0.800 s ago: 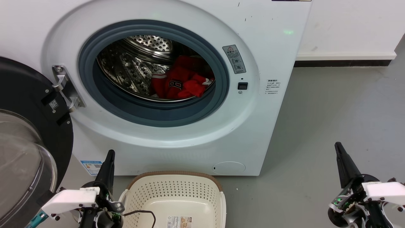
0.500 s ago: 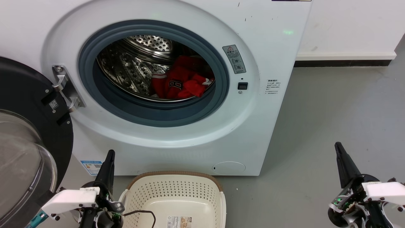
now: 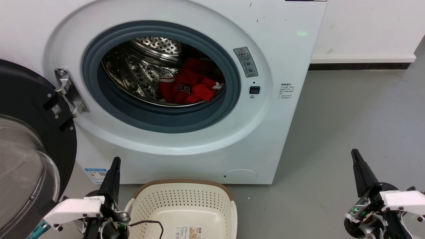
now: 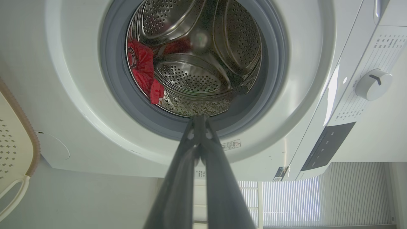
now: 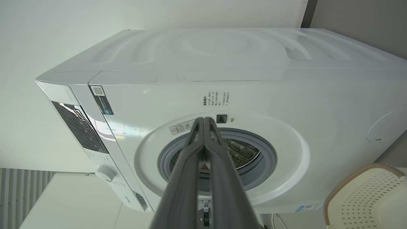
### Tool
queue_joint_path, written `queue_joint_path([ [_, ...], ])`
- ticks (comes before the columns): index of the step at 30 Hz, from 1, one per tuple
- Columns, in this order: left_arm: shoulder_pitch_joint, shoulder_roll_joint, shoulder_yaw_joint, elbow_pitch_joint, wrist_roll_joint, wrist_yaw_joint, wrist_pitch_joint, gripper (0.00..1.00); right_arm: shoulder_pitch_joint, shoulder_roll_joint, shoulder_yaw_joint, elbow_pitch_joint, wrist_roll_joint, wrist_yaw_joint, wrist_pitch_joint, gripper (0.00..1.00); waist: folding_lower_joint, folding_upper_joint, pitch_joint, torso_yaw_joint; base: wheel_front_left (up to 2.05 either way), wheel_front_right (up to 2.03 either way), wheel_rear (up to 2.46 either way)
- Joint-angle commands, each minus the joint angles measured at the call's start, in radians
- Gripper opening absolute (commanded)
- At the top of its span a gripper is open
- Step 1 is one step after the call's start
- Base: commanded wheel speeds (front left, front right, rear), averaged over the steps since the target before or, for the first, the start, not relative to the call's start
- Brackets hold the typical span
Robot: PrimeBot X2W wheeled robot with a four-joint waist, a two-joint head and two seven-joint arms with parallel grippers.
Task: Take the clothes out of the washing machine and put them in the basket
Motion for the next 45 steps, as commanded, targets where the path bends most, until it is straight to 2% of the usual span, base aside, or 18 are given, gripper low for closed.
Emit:
queue_joint_path([
  [1,-0.006,-0.001,0.001,-0.002,0.000,-0.004,0.003,0.00,-0.013,0.004,0.000,0.002,-0.005,0.000,0.000,0.00,0.0000,0.0000,0.000,0.000,0.00,0.00,0.00],
  [2,0.001,0.000,-0.002,0.005,0.000,0.000,-0.001,1.00,0.002,0.000,0.001,0.003,0.000,0.000,-0.001,1.00,0.0000,0.0000,0.000,0.000,0.00,0.00,0.00],
  [11,-0.013,0.000,-0.054,-0.010,0.021,0.000,-0.043,1.00,0.014,0.000,0.019,-0.024,-0.032,0.000,-0.043,1.00,0.0000,0.0000,0.001,-0.001,0.00,0.00,0.00],
  [15,-0.021,0.000,-0.071,-0.020,0.075,0.000,-0.063,1.00,0.020,0.000,0.024,-0.039,-0.091,0.000,-0.063,1.00,0.0000,0.0000,0.001,-0.001,0.00,0.00,0.00],
  [19,-0.028,0.000,-0.088,-0.030,0.170,0.000,-0.081,1.00,0.027,0.000,0.027,-0.063,-0.183,0.000,-0.081,1.00,0.0000,0.0000,0.001,-0.002,0.00,0.00,0.00],
  [23,-0.034,0.000,-0.100,-0.042,0.286,0.000,-0.098,1.00,0.034,0.001,0.032,-0.085,-0.322,0.000,-0.098,1.00,0.0000,0.0000,0.001,-0.002,0.00,0.00,0.00],
  [30,-0.037,0.000,-0.124,-0.067,0.447,0.020,-0.127,1.00,0.048,0.001,0.042,-0.116,-0.536,0.000,-0.127,1.00,0.0000,0.0000,0.000,-0.002,0.00,0.00,0.00],
  [45,-0.038,0.000,-0.161,-0.085,0.738,0.037,-0.182,1.00,0.075,0.001,0.070,-0.119,-0.824,0.000,-0.181,1.00,0.0000,0.0000,-0.004,0.001,0.00,0.00,0.00],
])
